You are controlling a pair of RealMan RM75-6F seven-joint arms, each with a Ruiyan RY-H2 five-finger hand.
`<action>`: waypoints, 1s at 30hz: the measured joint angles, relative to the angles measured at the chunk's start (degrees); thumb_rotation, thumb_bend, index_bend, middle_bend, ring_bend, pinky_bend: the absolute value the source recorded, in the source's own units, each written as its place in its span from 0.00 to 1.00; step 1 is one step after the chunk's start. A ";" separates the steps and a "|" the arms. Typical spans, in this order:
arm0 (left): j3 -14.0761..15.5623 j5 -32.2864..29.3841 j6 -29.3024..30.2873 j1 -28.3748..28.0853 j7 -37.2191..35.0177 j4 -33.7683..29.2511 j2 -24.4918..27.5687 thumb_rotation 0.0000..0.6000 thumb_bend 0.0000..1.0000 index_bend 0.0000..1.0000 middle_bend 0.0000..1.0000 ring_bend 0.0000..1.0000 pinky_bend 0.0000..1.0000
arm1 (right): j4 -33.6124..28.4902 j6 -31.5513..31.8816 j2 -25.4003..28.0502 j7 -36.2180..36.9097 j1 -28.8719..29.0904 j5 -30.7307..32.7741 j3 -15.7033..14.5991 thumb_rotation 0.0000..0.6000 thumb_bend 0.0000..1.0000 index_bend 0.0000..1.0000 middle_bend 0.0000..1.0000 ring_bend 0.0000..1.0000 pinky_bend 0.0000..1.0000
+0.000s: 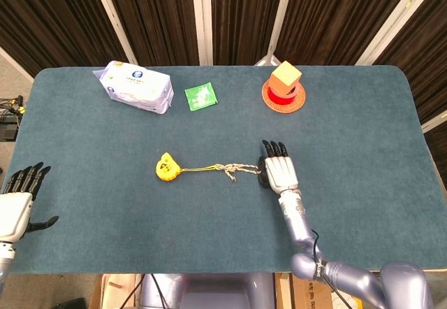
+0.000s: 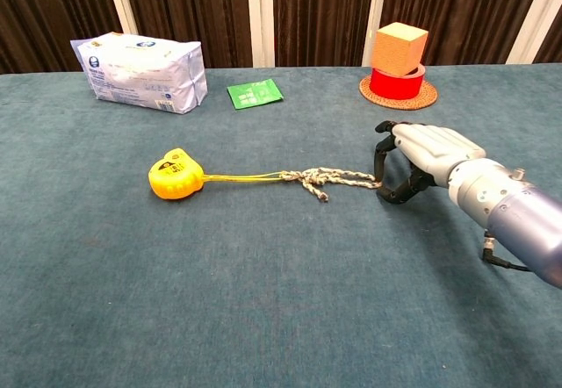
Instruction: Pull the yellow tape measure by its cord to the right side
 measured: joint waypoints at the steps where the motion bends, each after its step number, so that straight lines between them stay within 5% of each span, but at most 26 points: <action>1: 0.00 -0.01 0.00 -0.01 0.00 -0.01 -0.01 1.00 0.00 0.00 0.00 0.00 0.00 | 0.02 0.08 -0.08 0.16 0.04 -0.07 0.04 1.00 0.40 0.54 0.10 0.00 0.00; 21: 0.04 -0.43 -0.18 -0.05 -0.05 -0.16 0.07 1.00 0.00 0.00 0.00 0.00 0.00 | 2.89 -0.12 -2.01 0.80 1.25 -0.13 0.30 1.00 0.40 0.54 0.10 0.00 0.00; 30: 0.10 -0.51 -0.21 -0.03 -0.07 -0.43 0.12 1.00 0.00 0.00 0.00 0.00 0.00 | 2.47 -0.11 -2.27 0.63 1.12 -0.15 -0.17 1.00 0.47 0.65 0.13 0.00 0.00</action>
